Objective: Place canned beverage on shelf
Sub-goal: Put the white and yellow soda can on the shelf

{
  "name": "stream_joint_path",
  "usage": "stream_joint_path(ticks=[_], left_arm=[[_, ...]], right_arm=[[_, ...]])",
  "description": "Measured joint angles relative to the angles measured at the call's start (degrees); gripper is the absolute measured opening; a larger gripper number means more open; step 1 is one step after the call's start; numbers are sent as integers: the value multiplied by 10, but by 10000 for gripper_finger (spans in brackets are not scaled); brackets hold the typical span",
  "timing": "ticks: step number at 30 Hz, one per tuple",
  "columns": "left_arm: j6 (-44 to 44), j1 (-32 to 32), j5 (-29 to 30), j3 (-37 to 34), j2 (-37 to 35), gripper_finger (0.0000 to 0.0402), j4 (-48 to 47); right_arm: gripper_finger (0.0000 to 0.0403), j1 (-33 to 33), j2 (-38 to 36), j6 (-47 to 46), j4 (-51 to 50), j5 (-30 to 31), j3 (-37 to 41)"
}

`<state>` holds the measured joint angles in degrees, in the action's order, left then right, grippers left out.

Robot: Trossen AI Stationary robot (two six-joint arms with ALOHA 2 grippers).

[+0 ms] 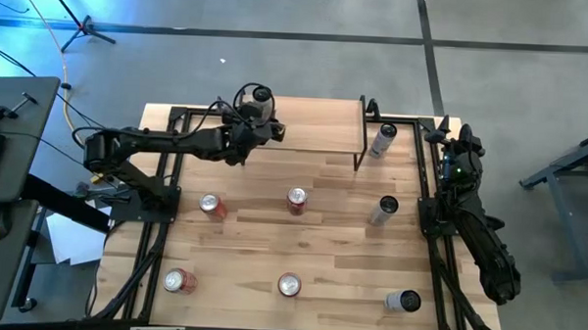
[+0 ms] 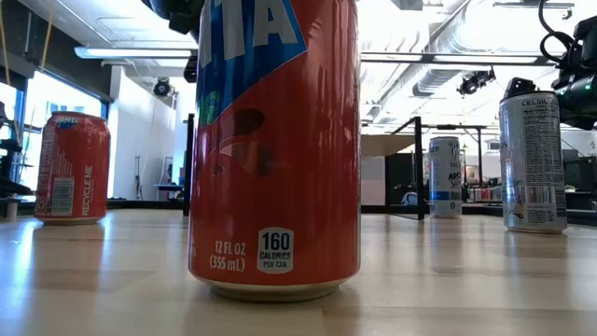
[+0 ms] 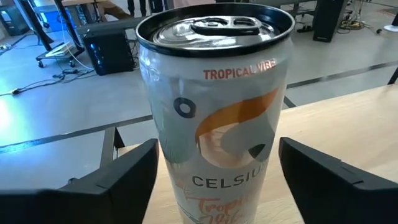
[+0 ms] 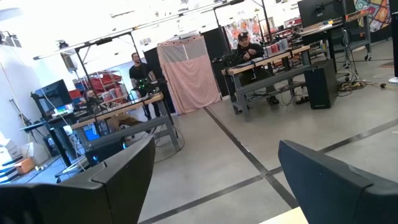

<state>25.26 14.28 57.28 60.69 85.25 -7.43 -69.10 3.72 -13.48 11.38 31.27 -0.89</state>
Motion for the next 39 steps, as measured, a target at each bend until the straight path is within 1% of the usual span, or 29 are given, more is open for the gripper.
stream_joint_path(ticks=[6, 9, 12, 16, 19, 21, 24, 29, 33, 35, 39], left_arm=[[0, 0, 0, 0, 0, 242, -4], [1, -1, 0, 0, 0, 222, -7], [2, -1, 0, 0, 0, 213, -11], [3, -1, 2, 0, 0, 213, -12], [15, -3, 4, 0, 0, 221, -14], [15, -6, 8, 0, 0, 233, -16], [15, -10, 19, 0, 0, 261, -19], [28, -6, 19, 0, 0, 314, -10], [43, 0, 19, 0, 0, 345, 10], [45, 4, 20, 0, 0, 353, 20], [29, 4, 24, 0, 0, 355, 46]], right_arm=[[328, 0, 0, 0, 0, 0, 0], [328, 0, 0, 0, 0, 0, 0], [328, 0, 0, 0, 0, 0, 0], [328, 0, 0, 0, 0, 0, 0], [328, 0, 0, 0, 0, 0, 0], [328, 0, 0, 0, 0, 0, 0], [328, 0, 0, 0, 0, 0, 0], [328, 0, 0, 0, 0, 0, 0], [328, 0, 0, 0, 0, 0, 0], [328, 0, 0, 0, 0, 0, 0], [328, 0, 0, 0, 0, 0, 0]])
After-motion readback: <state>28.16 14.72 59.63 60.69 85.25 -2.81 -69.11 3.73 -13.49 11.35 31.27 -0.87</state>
